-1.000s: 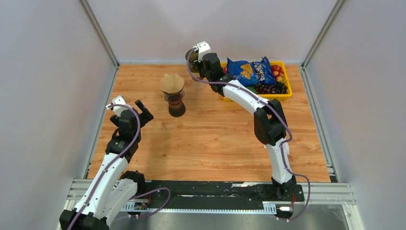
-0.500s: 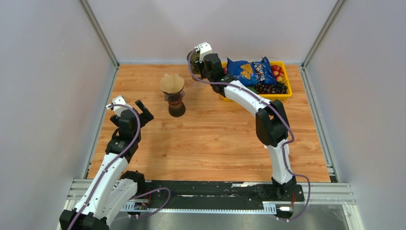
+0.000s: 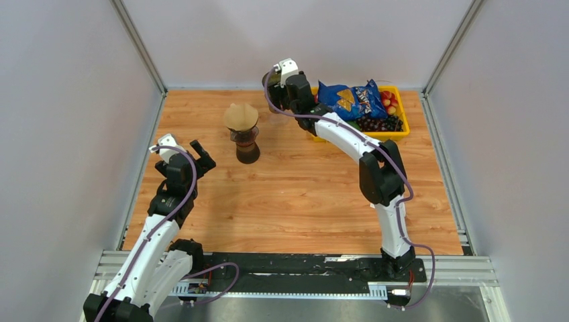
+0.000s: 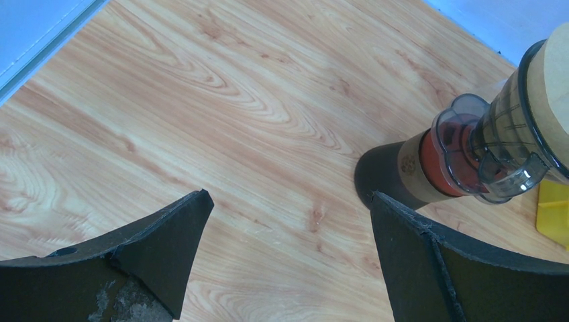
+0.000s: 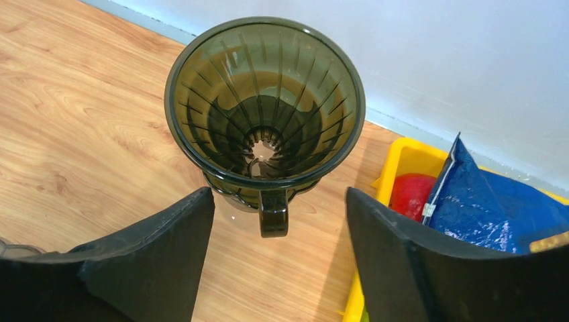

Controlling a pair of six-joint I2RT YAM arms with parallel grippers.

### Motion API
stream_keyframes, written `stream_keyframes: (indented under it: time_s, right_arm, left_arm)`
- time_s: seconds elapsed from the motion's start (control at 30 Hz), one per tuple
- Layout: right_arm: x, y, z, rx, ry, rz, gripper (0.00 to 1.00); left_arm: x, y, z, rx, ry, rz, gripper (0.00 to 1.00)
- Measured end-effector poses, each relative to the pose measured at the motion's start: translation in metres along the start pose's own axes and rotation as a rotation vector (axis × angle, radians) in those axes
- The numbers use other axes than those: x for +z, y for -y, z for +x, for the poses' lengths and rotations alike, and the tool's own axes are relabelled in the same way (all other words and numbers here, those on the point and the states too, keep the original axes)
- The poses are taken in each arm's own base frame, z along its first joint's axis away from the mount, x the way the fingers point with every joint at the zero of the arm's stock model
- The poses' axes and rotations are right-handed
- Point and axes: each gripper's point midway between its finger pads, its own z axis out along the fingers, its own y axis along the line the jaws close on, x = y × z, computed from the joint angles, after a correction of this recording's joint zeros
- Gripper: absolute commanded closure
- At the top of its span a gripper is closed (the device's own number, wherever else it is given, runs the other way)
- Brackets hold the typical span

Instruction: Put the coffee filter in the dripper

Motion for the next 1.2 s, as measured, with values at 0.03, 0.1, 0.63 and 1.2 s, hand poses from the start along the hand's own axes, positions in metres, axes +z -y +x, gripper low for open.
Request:
stream_keyframes:
  time_s: [0.03, 0.1, 0.63, 1.2]
  right_arm:
    - [-0.001, 0.001, -0.001, 0.001, 0.001, 0.006, 0.07]
    - [-0.003, 0.004, -0.006, 0.003, 0.008, 0.016, 0.01]
    - [-0.154, 0.063, -0.059, 0.088, 0.131, 0.132, 0.00]
    - [-0.292, 0.203, 0.158, 0.500, -0.226, 0.607, 0.00]
  left_arm:
    - [0.000, 0.000, 0.000, 0.000, 0.000, 0.001, 0.00]
    - [0.000, 0.000, 0.000, -0.001, 0.000, 0.002, 0.00]
    - [-0.004, 0.005, 0.000, -0.003, -0.008, 0.039, 0.00]
    - [-0.019, 0.033, 0.000, -0.062, -0.033, 0.205, 0.00]
